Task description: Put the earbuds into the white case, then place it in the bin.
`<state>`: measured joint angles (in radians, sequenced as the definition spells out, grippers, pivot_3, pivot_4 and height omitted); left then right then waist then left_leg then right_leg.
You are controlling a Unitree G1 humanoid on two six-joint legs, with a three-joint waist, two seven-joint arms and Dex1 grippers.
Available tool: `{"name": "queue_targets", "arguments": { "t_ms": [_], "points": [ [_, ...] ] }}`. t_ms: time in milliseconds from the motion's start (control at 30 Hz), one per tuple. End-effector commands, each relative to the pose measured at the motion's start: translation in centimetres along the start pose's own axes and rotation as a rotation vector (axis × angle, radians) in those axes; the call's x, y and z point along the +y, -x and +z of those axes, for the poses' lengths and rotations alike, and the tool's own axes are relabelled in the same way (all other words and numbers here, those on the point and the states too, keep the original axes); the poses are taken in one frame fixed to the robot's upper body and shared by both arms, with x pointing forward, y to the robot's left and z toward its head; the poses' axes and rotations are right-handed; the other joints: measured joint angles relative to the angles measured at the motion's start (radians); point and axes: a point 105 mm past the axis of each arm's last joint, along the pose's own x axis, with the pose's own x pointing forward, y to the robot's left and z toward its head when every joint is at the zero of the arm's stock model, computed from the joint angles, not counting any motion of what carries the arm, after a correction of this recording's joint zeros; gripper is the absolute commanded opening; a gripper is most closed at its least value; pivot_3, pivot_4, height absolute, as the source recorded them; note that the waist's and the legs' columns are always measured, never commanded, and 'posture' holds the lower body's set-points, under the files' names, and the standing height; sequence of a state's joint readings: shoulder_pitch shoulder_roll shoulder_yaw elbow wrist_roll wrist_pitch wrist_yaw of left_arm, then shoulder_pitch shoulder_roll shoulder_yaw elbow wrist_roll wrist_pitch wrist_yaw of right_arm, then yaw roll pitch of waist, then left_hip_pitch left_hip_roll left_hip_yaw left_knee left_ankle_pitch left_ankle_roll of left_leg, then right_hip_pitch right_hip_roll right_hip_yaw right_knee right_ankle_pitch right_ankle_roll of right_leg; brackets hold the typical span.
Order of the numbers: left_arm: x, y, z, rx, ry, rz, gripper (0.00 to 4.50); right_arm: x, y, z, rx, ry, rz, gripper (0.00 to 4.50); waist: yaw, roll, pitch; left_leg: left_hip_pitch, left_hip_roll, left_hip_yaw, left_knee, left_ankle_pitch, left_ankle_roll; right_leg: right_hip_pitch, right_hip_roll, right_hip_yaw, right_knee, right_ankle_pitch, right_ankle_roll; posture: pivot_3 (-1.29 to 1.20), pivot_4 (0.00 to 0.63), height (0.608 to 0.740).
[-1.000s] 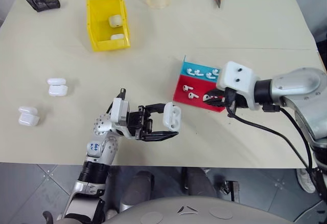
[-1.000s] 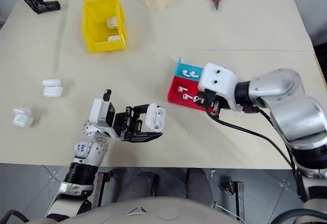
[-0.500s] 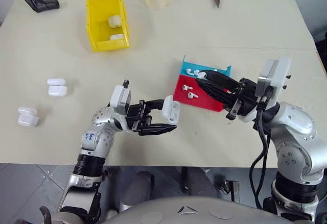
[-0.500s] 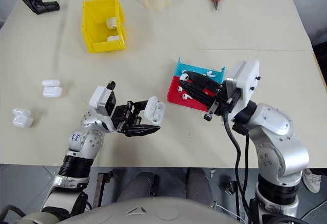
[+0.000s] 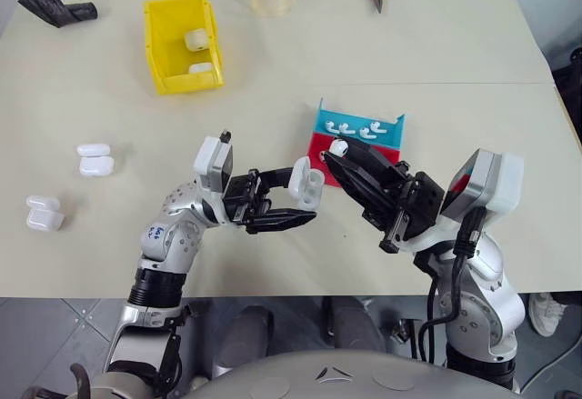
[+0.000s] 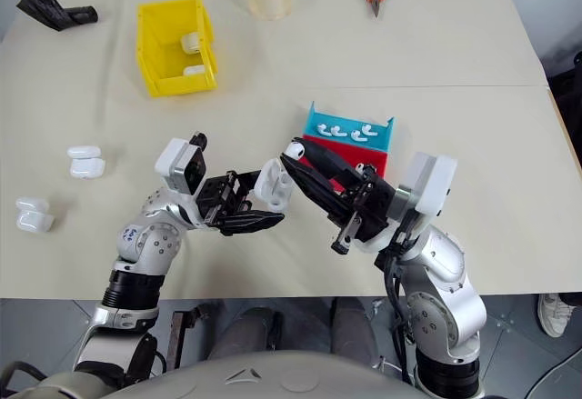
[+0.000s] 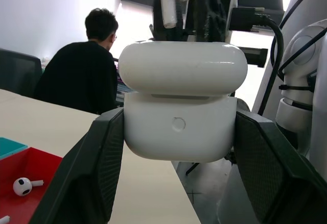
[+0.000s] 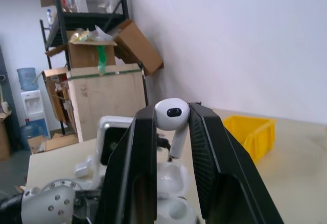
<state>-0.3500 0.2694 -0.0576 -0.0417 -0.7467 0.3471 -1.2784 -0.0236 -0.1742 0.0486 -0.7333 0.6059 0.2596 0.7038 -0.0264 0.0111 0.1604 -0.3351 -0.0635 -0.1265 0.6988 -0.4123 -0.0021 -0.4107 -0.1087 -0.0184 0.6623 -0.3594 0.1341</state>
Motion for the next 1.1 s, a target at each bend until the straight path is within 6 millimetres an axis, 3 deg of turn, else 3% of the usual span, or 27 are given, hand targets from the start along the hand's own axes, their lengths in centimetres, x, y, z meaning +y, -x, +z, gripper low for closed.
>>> {"name": "queue_targets", "arguments": {
  "t_ms": [33,600,867,1100],
  "points": [
    [-0.7,-0.8,1.3,-0.031,-0.032,-0.050,2.80,0.5,-0.4,0.1,-0.041,0.016,0.026,0.53,-0.001,0.000,0.000,0.000,0.000,0.000,0.000,0.000,0.000,0.000,0.000,0.000,0.000,0.000,0.000,0.00,0.150,0.740],
    [-0.6,-1.1,1.9,-0.040,-0.051,-0.063,2.80,-1.3,0.6,-2.8,-0.001,-0.024,-0.012,0.53,-0.001,0.000,0.000,0.000,0.000,0.000,0.000,0.000,0.000,0.000,0.000,0.000,0.000,0.000,0.000,0.00,0.150,0.740],
    [-0.4,-0.6,2.0,-0.016,-0.063,-0.049,2.80,-1.8,0.7,-1.5,-0.044,-0.029,-0.023,0.53,-0.001,0.000,0.000,0.000,0.000,0.000,0.000,0.000,0.000,0.000,0.000,0.000,0.000,0.000,0.000,0.00,0.150,0.740],
    [-0.5,-0.7,2.0,-0.018,-0.072,-0.061,2.80,-1.4,0.6,-2.0,-0.004,-0.041,0.013,0.53,-0.001,0.000,0.000,0.000,0.000,0.000,0.000,0.000,0.000,0.000,0.000,0.000,0.000,0.000,0.000,0.00,0.150,0.740]
  ]
}}
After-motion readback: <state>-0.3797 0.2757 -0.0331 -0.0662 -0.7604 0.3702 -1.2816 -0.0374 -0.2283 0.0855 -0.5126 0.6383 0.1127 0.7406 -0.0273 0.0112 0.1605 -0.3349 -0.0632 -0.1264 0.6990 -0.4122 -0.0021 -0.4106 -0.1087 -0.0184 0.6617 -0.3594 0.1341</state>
